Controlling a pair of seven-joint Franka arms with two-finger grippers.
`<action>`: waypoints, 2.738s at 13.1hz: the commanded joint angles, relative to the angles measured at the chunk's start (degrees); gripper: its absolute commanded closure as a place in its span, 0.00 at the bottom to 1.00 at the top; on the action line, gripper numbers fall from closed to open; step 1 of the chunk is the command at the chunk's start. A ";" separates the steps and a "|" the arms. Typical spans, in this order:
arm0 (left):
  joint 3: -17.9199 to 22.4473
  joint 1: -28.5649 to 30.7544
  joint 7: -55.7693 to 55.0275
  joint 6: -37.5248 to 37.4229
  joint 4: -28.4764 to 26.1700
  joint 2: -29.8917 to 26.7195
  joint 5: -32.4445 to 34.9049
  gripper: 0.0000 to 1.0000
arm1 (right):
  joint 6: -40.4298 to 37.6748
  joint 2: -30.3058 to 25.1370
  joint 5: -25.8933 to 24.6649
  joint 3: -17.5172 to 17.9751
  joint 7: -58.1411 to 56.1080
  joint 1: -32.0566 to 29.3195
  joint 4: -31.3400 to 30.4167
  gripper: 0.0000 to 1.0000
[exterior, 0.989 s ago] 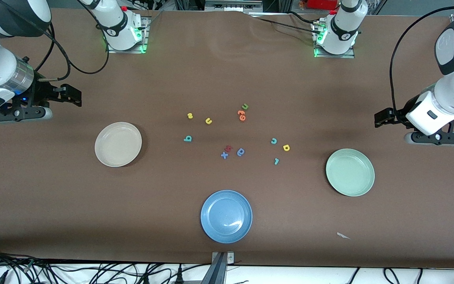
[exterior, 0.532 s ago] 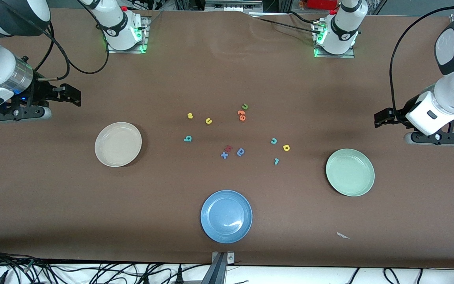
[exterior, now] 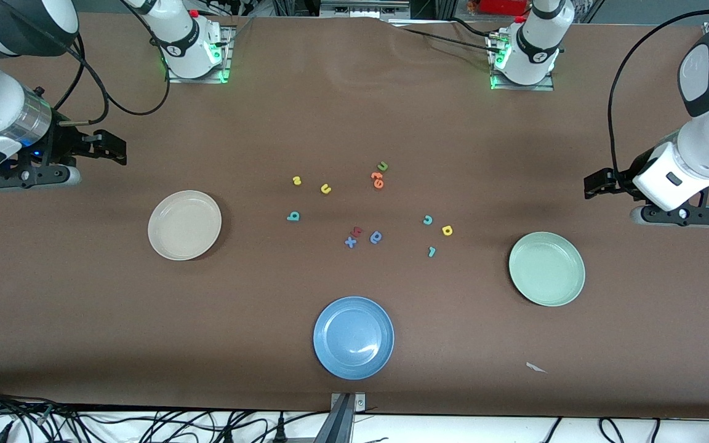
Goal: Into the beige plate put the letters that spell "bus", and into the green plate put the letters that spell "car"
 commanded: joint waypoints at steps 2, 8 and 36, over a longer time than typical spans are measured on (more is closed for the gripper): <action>-0.19 0.02 0.97 0.08 -0.87 -0.95 1.59 0.00 | -1.15 -0.32 0.28 0.12 -1.13 -0.47 0.66 0.00; -0.19 0.02 0.97 0.08 -0.87 -0.95 1.59 0.00 | -1.15 -0.32 0.28 0.12 -1.13 -0.47 0.66 0.00; -11.52 -11.40 -36.64 50.00 -15.37 24.89 10.09 0.03 | 46.63 19.99 -2.62 12.07 41.92 13.85 -16.63 0.00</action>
